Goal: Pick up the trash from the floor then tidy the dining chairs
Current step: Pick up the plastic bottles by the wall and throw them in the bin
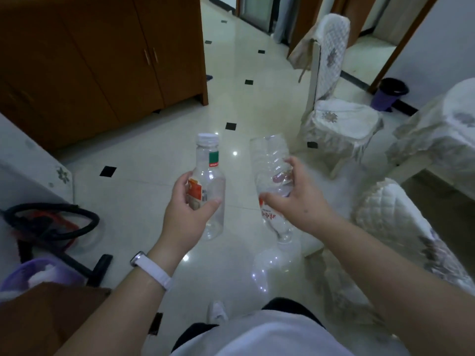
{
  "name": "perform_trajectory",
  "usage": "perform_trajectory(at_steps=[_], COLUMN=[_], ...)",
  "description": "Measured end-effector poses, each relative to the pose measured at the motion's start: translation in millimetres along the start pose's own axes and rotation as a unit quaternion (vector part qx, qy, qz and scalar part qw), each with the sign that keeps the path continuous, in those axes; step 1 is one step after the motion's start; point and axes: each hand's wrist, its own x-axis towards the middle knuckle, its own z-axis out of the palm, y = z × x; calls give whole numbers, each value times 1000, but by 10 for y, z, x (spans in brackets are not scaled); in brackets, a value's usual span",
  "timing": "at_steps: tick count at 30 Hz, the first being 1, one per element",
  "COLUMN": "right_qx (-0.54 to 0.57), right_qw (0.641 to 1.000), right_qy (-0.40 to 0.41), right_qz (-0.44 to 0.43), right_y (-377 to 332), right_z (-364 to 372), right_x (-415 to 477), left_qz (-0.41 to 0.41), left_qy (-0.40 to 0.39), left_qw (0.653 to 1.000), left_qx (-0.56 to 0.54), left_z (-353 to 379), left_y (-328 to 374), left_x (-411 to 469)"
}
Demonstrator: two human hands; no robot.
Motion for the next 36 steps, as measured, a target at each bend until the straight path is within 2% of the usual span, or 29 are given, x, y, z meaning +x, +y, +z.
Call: perform_trajectory(at_steps=[9, 17, 21, 24, 36], right_qx=[14, 54, 53, 63, 59], right_qw=[995, 993, 995, 994, 981], right_qy=[76, 55, 43, 69, 137], right_qz=[62, 89, 75, 58, 124], right_y=[122, 426, 304, 231, 418], right_z=[-152, -178, -519, -862, -1392], right_x=[1127, 2699, 3517, 4081, 5403], left_qz=[-5, -24, -14, 2, 24], left_qy=[-60, -69, -71, -79, -168], left_qw=[998, 995, 993, 993, 981], left_qx=[22, 69, 90, 91, 89], left_z=[240, 735, 1075, 1373, 2230], left_y=[101, 275, 588, 819, 1030], left_x=[1199, 2620, 3389, 3925, 5614])
